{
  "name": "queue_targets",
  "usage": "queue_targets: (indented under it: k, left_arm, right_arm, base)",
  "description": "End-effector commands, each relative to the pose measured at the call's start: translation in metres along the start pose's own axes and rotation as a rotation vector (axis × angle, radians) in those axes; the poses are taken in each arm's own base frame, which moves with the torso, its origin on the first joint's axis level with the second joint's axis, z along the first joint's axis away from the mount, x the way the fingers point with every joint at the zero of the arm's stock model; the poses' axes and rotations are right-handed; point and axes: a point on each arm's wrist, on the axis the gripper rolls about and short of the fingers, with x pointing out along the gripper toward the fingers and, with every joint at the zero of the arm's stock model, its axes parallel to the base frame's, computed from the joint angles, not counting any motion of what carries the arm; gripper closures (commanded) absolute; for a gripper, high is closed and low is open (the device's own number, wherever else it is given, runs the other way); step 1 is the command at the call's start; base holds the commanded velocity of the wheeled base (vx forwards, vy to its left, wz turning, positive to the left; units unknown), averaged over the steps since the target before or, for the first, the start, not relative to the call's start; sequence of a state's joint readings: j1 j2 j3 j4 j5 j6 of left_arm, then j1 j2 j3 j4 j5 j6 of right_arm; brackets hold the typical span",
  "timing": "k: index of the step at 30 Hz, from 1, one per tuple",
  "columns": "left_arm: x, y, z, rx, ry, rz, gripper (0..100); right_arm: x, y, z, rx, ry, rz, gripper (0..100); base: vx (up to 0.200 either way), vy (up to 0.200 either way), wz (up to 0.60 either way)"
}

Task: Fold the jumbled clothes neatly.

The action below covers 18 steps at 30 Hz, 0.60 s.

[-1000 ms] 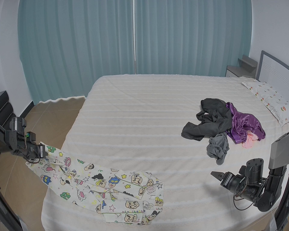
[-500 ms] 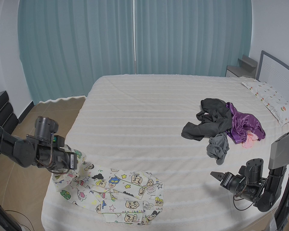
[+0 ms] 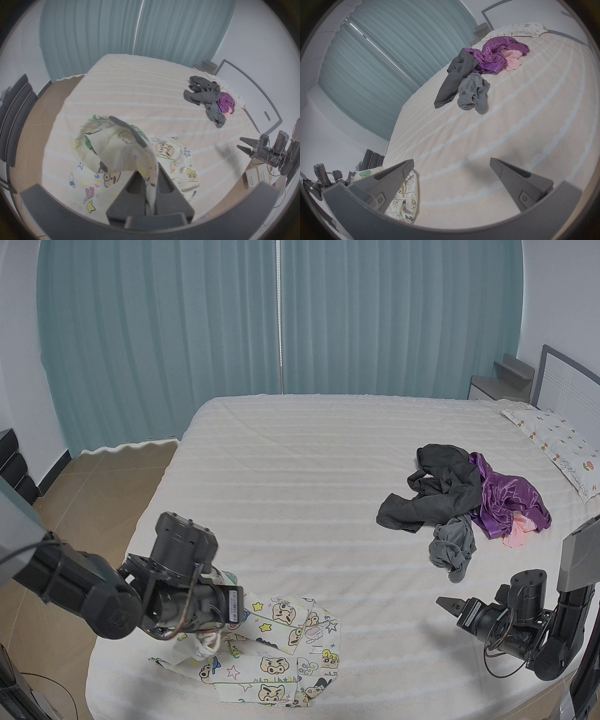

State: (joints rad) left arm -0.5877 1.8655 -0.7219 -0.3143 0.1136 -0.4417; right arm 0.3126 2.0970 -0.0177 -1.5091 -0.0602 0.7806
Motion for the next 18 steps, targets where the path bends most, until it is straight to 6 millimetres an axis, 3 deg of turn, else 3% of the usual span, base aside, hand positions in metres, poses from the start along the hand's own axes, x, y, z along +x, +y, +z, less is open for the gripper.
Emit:
queue_targets:
  k: [1,7,15,16,18]
  left_arm:
    - [0.02,-0.023,-0.019,0.032,0.052,-0.029,100]
    - [0.028,-0.038,-0.029,0.068,0.051,-0.071,100]
    - [0.041,-0.043,-0.034,0.071,0.044,-0.085,100]
    - [0.041,-0.044,-0.034,0.057,0.041,-0.088,0]
    - [0.041,-0.047,-0.035,0.039,0.043,-0.098,0]
  right_arm:
    - [-0.002,-0.003,-0.003,-0.001,0.016,-0.017,0]
    - [-0.002,-0.003,-0.003,-0.002,0.018,-0.017,0]
    - [-0.002,-0.003,-0.003,-0.002,0.019,-0.016,0]
    - [-0.002,-0.003,-0.003,-0.002,0.018,-0.017,0]
    - [-0.002,-0.003,-0.003,-0.002,0.019,-0.016,0]
  base:
    - [0.0,0.0,0.0]
    - [0.0,0.0,0.0]
    - [0.0,0.0,0.0]
    - [0.0,0.0,0.0]
    - [0.0,0.0,0.0]
